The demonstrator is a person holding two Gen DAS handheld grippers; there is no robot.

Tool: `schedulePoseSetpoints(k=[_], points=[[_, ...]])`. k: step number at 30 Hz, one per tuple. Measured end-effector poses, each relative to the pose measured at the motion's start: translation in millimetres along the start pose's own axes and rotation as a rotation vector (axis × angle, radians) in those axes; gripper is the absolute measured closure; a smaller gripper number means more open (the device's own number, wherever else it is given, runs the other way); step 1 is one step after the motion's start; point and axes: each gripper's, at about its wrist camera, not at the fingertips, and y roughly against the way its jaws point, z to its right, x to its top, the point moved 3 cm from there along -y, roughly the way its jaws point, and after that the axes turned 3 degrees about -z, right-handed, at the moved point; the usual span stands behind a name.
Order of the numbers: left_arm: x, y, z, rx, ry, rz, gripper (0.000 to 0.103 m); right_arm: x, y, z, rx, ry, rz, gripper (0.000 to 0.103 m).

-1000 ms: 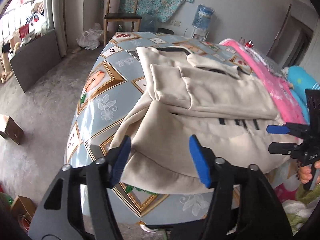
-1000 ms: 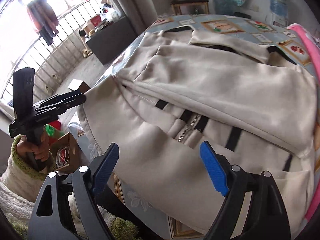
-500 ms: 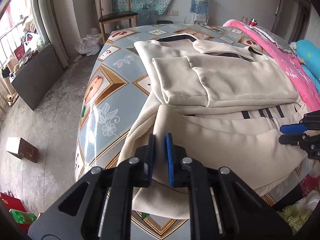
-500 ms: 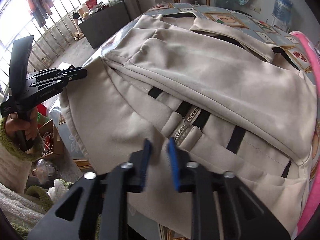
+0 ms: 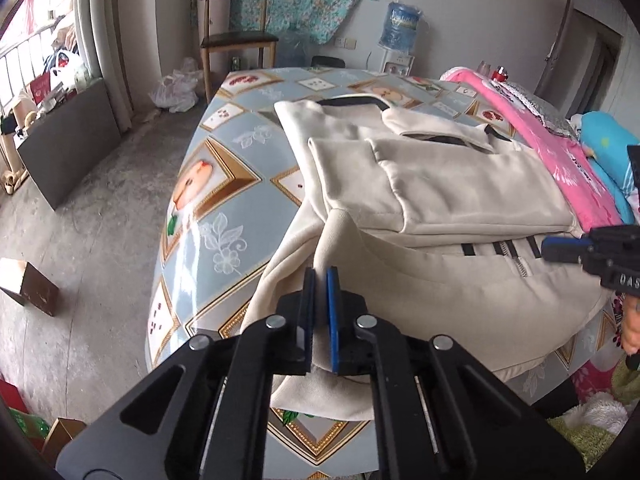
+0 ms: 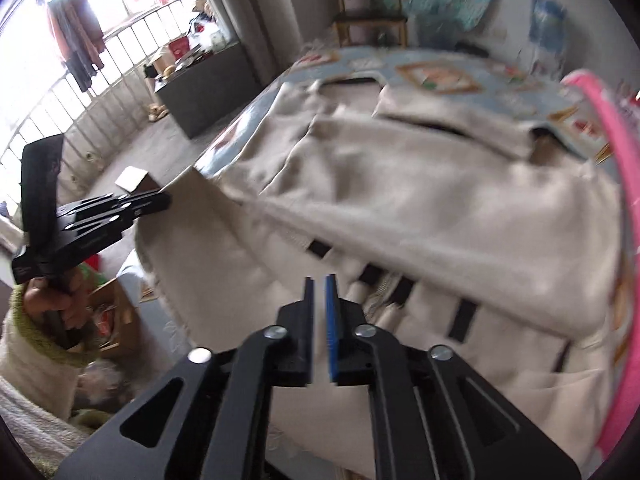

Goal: Fold large clothes

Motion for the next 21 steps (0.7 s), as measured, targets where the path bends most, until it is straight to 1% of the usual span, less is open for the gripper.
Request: schedulePoseSetpoints(k=[1, 2, 3, 4, 5, 6, 8, 9, 10, 11, 12, 13, 15, 17, 19, 21], points=[[-1, -3, -1, 0.001, 0.002, -0.01, 0.097, -3, -6, -1, 0.004, 0.001, -0.019, 0.057], [-2, -5, -2, -0.001, 0.007, -0.015, 0.097, -5, -10, -2, 0.001, 0.008, -0.025, 0.048], [-2, -8, -3, -0.003, 0.012, -0.018, 0.097, -8, -14, -3, 0.0, 0.019, -0.03, 0.046], [-2, -10, -4, -0.001, 0.014, -0.021, 0.097, -10, -19, -4, -0.009, 0.03, -0.049, 0.046], [-3, -11, -4, 0.003, 0.014, -0.023, 0.097, -11, -22, -5, -0.024, 0.039, -0.062, 0.046], [-2, -13, -3, 0.004, 0.014, -0.022, 0.097, -15, -29, -5, -0.057, 0.058, -0.084, 0.046], [-3, -15, -3, 0.008, 0.013, -0.021, 0.097, -22, -35, -8, -0.11, 0.1, -0.104, 0.053], [-3, -16, -3, 0.009, 0.013, -0.021, 0.097, -25, -35, -9, -0.142, 0.119, -0.101, 0.06], [-3, -17, -2, 0.009, 0.012, -0.021, 0.097, -27, -32, -11, -0.164, 0.135, -0.099, 0.073], [-3, -17, -3, 0.008, 0.012, -0.019, 0.097, -29, -30, -13, -0.159, 0.142, -0.105, 0.081], [-2, -16, -3, 0.006, 0.013, -0.016, 0.097, -29, -26, -15, -0.174, 0.149, -0.097, 0.094], [-2, -15, -3, -0.003, 0.014, -0.01, 0.097, -29, -22, -18, -0.19, 0.168, -0.085, 0.098], [-1, -10, -5, -0.024, 0.024, 0.005, 0.097, -21, -3, -25, -0.226, 0.191, -0.018, 0.098], [1, -4, -9, -0.033, 0.037, 0.028, 0.097, -6, 22, -27, -0.236, 0.16, 0.08, 0.098], [3, -3, -12, -0.053, 0.051, 0.03, 0.097, 1, 27, -25, -0.256, 0.151, 0.119, 0.098], [5, -7, -15, -0.062, 0.061, 0.017, 0.097, 3, 8, -21, -0.291, 0.158, 0.097, 0.098]])
